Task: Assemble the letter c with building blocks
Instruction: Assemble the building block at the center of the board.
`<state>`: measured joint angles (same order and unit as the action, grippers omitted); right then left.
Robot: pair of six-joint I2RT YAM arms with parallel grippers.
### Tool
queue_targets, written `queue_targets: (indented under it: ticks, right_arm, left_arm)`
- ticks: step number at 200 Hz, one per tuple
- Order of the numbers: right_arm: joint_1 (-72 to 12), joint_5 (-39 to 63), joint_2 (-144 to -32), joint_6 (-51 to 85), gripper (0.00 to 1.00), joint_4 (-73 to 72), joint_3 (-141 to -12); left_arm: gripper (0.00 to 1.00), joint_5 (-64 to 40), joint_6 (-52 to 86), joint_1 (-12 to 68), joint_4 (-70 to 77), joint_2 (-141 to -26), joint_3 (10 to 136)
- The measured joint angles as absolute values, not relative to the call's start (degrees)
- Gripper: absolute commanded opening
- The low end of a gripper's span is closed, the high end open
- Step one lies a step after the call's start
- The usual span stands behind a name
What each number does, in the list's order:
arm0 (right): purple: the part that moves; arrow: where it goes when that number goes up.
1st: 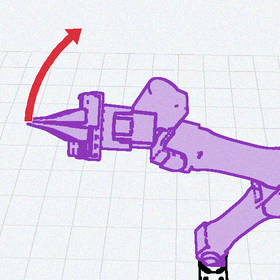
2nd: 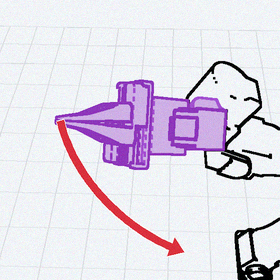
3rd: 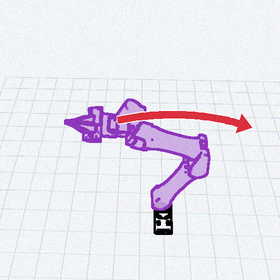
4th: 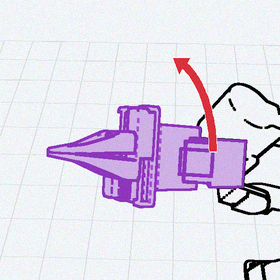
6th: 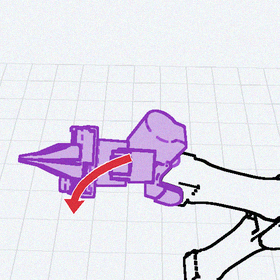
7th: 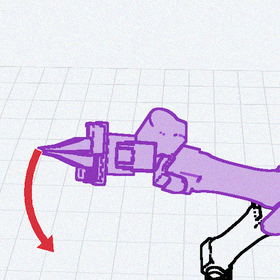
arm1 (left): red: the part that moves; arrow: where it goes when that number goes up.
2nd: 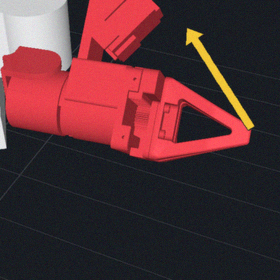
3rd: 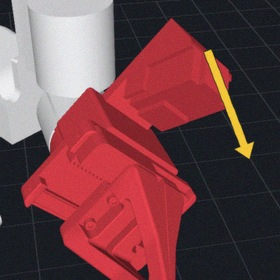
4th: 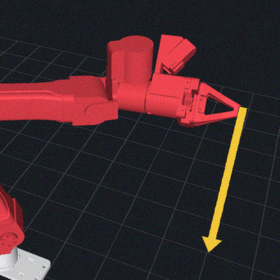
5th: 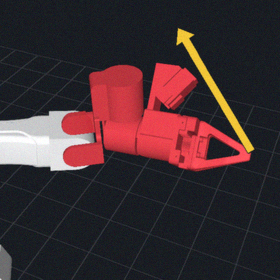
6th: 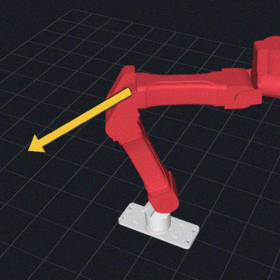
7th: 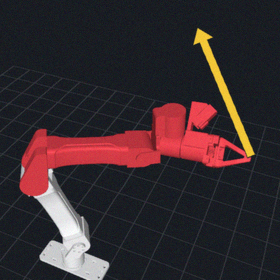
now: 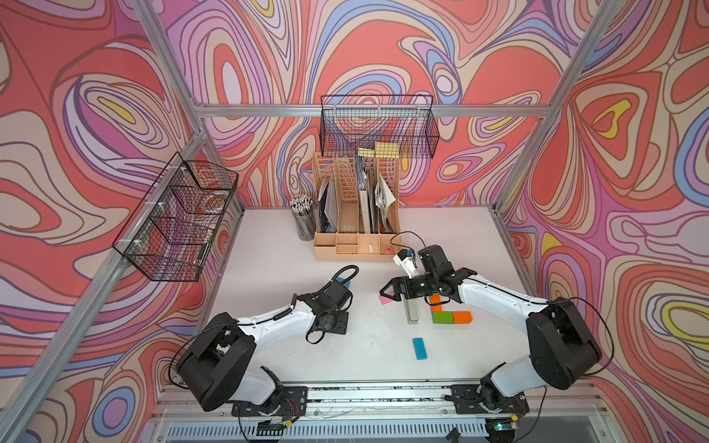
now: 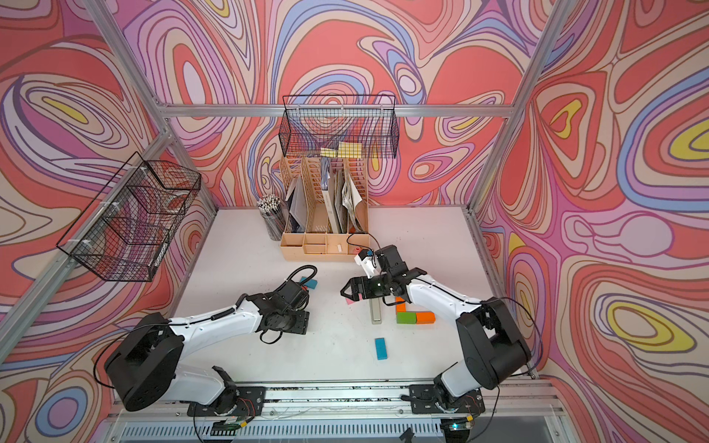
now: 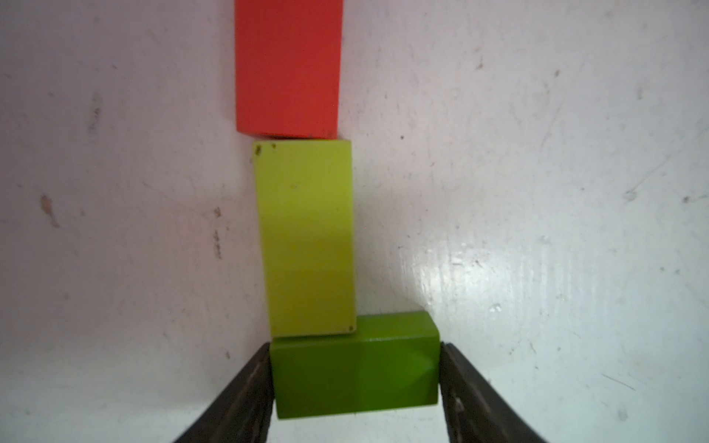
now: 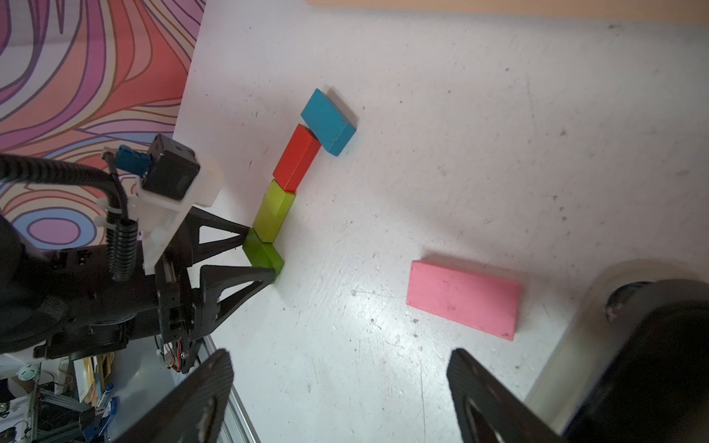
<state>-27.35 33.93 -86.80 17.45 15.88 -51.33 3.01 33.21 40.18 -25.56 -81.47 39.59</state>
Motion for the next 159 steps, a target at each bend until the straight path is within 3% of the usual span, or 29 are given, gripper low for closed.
queue_targets:
  ticks: [159]
  right_arm:
    - [-27.35, 33.93, -87.07, 17.43, 0.91, 15.90, -51.33]
  left_arm:
    - [0.65, 3.18, 32.99, 40.18, -25.56, -81.71, 39.77]
